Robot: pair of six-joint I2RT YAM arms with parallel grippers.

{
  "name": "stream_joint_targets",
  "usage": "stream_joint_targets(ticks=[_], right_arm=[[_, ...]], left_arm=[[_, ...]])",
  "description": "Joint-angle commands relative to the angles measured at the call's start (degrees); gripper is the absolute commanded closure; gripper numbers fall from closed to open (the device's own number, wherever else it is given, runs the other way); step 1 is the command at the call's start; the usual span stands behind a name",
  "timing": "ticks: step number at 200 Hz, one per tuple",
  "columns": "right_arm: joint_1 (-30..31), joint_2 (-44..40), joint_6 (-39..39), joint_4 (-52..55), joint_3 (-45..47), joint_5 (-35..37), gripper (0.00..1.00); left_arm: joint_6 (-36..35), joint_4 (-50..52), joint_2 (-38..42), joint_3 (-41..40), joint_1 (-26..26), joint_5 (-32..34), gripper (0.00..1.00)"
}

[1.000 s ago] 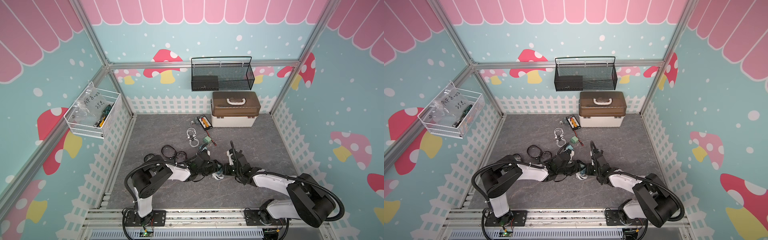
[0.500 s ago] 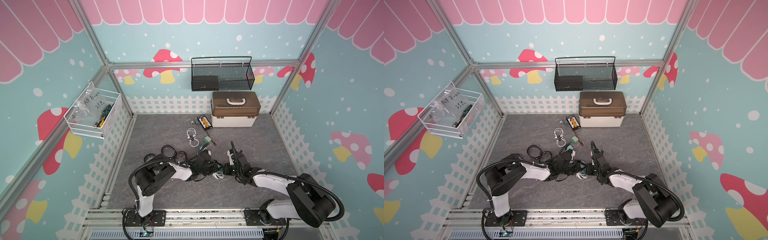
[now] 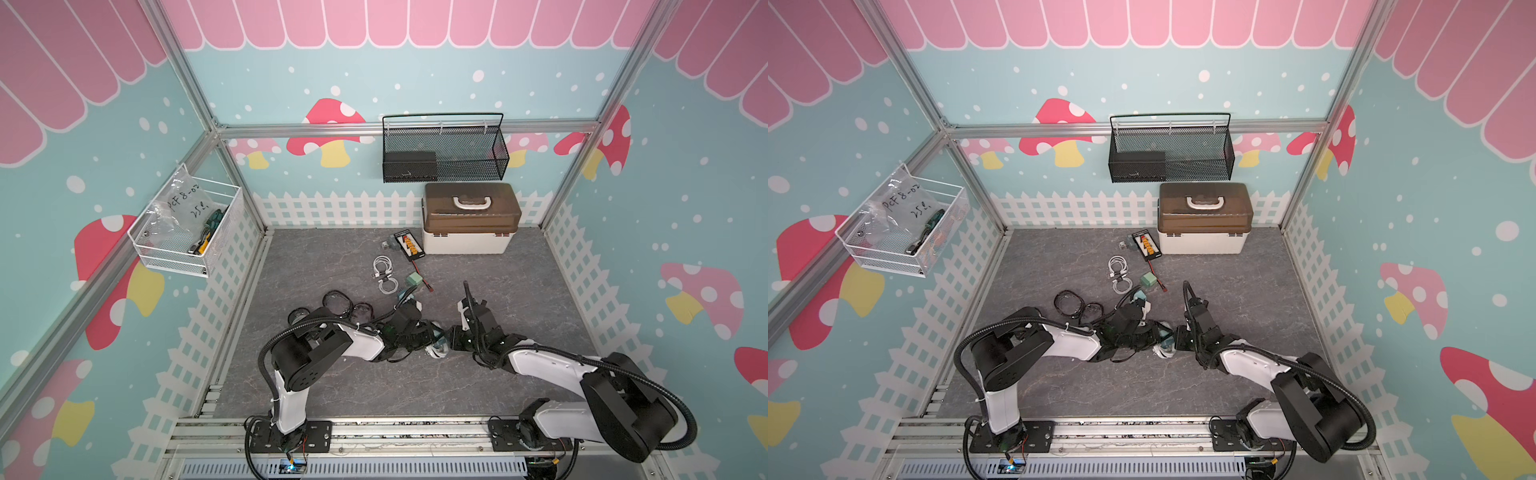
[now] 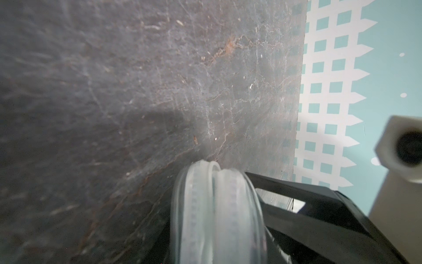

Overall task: Pack away charging kits
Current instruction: Pick up the storage bag at the center of the board.

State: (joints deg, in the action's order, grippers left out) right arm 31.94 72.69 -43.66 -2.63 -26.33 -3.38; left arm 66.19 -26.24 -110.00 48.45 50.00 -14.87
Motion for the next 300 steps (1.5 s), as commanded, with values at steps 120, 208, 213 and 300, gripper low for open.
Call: stream_joint_targets(ticks=[120,208,213,300], right_arm=[[23.4,-20.2,12.7,3.8,-16.4,15.9,0.51],[37.2,-16.6,28.2,-25.8,-13.3,14.3,0.56],[37.3,-16.3,28.2,-26.6,-13.3,14.2,0.56],[37.4,-11.9,26.7,-32.7,-15.0,21.9,0.68]], left_arm=[[-23.5,18.7,42.2,2.4,-4.0,20.4,1.0],[-45.4,6.7,55.2,2.8,1.1,19.6,1.0],[-45.7,6.3,55.2,2.8,1.3,19.2,1.0],[-47.0,3.8,54.3,2.5,4.3,23.1,1.0]])
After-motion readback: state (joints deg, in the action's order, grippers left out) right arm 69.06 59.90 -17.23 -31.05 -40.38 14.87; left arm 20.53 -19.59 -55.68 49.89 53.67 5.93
